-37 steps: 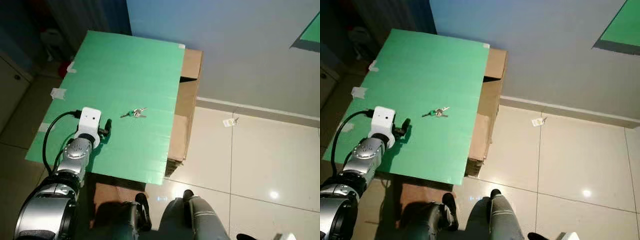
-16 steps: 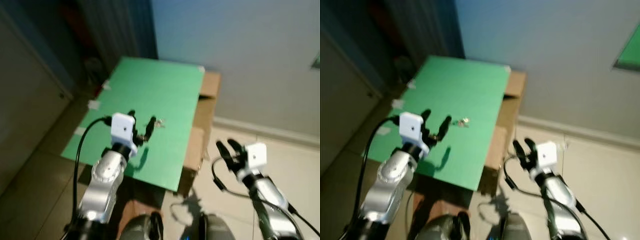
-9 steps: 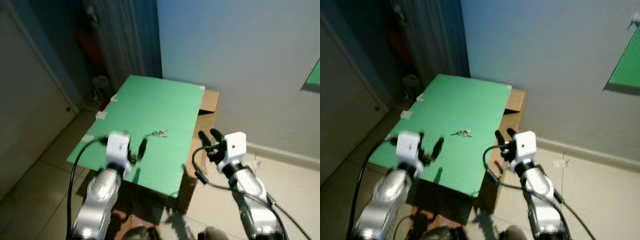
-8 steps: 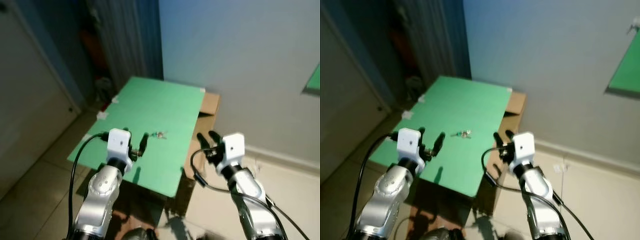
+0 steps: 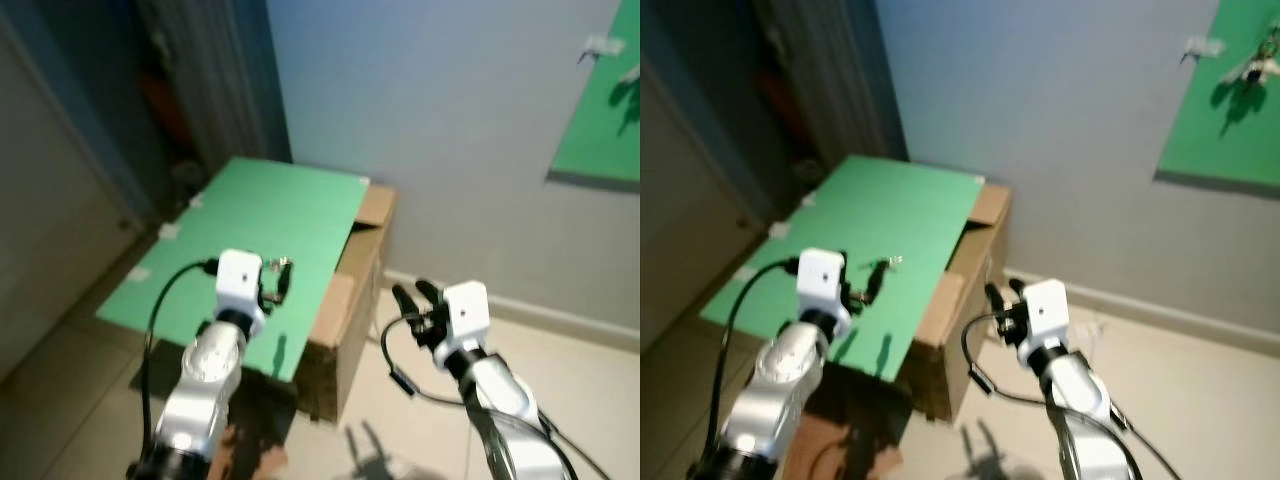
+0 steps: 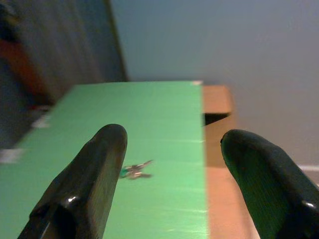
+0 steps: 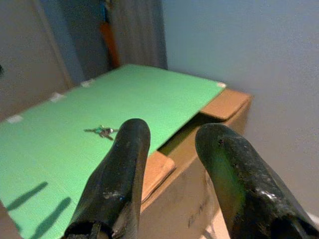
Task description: Hang keys on a hook
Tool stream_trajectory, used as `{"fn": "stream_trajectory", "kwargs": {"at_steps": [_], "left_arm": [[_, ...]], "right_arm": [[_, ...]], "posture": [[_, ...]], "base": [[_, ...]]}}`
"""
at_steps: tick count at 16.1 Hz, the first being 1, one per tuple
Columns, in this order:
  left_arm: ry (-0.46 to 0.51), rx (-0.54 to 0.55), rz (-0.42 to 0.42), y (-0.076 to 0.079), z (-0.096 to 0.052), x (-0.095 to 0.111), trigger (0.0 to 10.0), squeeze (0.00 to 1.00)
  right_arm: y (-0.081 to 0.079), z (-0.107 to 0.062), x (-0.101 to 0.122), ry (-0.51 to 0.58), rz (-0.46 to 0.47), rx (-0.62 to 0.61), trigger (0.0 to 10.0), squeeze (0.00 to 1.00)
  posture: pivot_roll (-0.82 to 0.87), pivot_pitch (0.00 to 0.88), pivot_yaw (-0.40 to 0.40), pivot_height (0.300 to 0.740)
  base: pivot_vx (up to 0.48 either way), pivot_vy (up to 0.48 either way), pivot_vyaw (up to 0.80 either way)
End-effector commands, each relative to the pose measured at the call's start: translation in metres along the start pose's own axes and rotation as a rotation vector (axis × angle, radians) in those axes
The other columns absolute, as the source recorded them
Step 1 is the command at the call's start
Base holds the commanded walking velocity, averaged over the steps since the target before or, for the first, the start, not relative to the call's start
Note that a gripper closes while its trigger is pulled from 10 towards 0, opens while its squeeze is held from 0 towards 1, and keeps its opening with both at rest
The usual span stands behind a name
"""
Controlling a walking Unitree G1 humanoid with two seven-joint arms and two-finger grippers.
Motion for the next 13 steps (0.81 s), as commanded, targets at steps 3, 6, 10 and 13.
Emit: {"fn": "stream_trajectory", "kwargs": {"at_steps": [3, 6, 10, 13], "left_arm": [[0.024, -0.021, 0.065, 0.004, 0.008, 0.009, 10.0, 0.00], [0.035, -0.085, 0.084, 0.020, 0.010, 0.012, 10.0, 0.00], [0.052, -0.146, 0.103, 0.028, 0.013, 0.019, 10.0, 0.00], [0.062, -0.177, 0.114, 0.035, 0.014, 0.020, 10.0, 0.00]], "right_arm": [[0.006, -0.004, -0.004, -0.031, -0.004, -0.009, 10.0, 0.00], [0.006, -0.004, -0.008, -0.050, -0.001, -0.009, 10.0, 0.00], [0.000, 0.000, -0.015, -0.076, 0.018, 0.002, 10.0, 0.00], [0.002, 0.002, -0.019, -0.086, 0.017, -0.003, 10.0, 0.00]], "posture": [[-0.15, 0.021, 0.139, 0.740], [-0.15, 0.025, 0.144, 0.740], [-0.15, 0.025, 0.148, 0.740], [-0.16, 0.020, 0.153, 0.740]], "base": [[0.000, 0.000, 0.00], [0.000, 0.000, 0.00], [0.329, 0.000, -0.20], [0.480, 0.000, -0.79]]}}
Point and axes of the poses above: a point about 5 cm out from each wrist's last joint towards the gripper, its own z axis pointing out of the wrist towards the gripper, its own x axis along the axis of the wrist's last joint, y = z × x, the point moved 5 cm from there along z, pointing out of the wrist towards the gripper
